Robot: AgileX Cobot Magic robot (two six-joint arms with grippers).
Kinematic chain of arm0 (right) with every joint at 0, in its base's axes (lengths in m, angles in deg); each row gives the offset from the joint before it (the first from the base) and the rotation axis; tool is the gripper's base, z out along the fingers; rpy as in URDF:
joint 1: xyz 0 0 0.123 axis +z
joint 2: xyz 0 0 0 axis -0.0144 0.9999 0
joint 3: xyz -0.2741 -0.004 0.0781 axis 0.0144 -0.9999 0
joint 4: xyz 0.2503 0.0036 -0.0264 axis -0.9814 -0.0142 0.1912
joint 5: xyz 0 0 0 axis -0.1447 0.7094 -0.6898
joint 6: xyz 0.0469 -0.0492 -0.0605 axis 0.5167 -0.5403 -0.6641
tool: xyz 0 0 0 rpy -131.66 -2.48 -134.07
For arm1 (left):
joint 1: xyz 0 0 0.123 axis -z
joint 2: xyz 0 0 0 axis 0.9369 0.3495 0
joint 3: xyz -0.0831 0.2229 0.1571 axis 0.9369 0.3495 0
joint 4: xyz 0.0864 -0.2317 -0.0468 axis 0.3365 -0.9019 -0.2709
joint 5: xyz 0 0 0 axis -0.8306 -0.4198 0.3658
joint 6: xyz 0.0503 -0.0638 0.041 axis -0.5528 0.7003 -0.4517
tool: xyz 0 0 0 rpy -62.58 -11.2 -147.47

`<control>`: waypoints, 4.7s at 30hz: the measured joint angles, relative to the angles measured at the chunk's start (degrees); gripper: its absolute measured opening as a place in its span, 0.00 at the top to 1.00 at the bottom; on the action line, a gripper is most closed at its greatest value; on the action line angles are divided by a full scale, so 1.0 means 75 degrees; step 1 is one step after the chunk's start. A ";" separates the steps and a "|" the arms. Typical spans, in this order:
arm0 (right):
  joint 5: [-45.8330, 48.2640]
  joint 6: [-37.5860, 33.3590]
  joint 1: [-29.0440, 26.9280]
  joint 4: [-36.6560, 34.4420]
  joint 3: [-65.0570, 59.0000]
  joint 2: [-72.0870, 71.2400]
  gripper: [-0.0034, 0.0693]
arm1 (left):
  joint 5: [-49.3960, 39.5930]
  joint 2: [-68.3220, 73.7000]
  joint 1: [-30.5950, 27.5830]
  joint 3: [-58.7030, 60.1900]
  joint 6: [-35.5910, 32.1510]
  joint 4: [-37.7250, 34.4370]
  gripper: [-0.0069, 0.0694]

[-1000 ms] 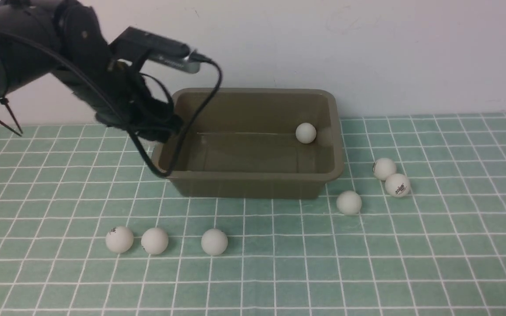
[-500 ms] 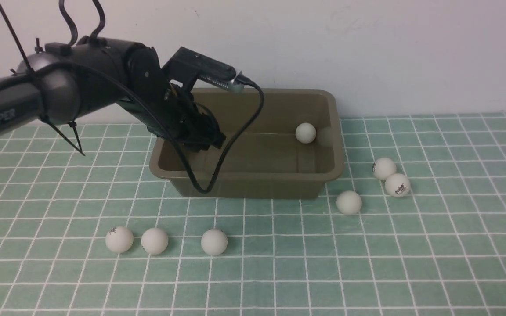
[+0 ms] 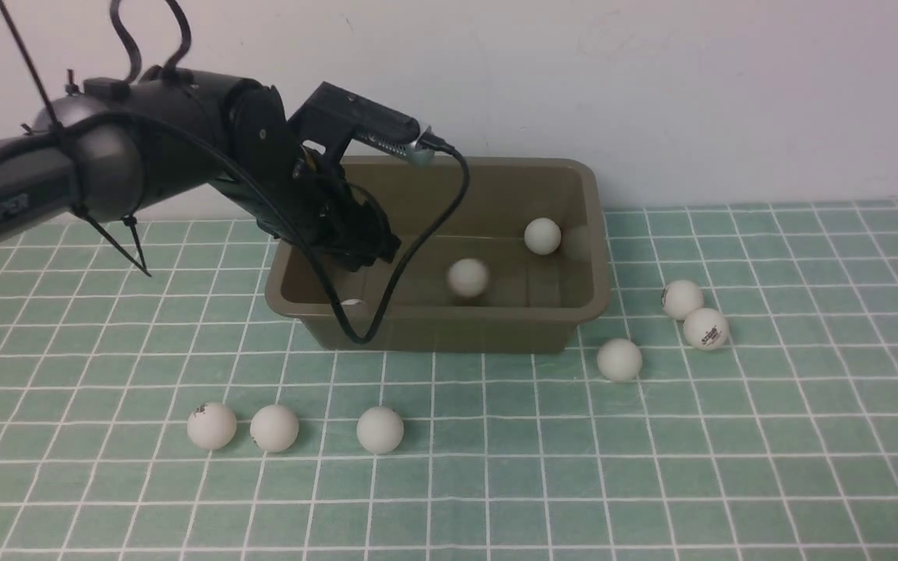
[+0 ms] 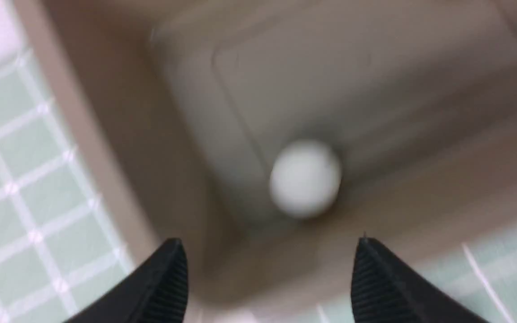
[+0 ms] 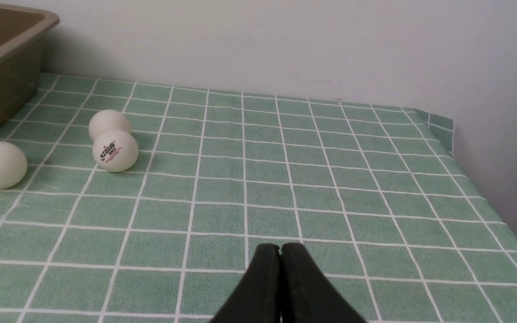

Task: Put the table tennis balls in the box on the green coffee tablecloth.
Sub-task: 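Drop the ball into the bin, then reach for and grasp a ping pong ball on the table beside the basket, then drop the ball into the bin, then reach for and grasp a ping pong ball on the table beside the basket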

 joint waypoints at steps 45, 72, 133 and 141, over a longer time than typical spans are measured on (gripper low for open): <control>0.0000 0.0000 0.0000 0.0007 0.0000 0.0000 0.98 | 0.0559 -0.0635 -0.1051 0.3288 0.0034 0.0626 0.33; 0.0000 0.0000 0.0000 0.0007 0.0000 0.0000 0.98 | 0.0993 0.0141 -0.1257 0.3288 0.0041 0.0772 0.36; 0.0000 0.0000 0.0000 0.0007 0.0000 0.0000 0.98 | 0.0992 0.0528 -0.0739 0.0109 -0.1961 -0.2198 0.35; 0.0000 0.0000 0.0000 0.0007 0.0000 0.0000 0.98 | -0.0230 0.0030 -0.0739 -0.0064 -0.1877 -0.2114 0.35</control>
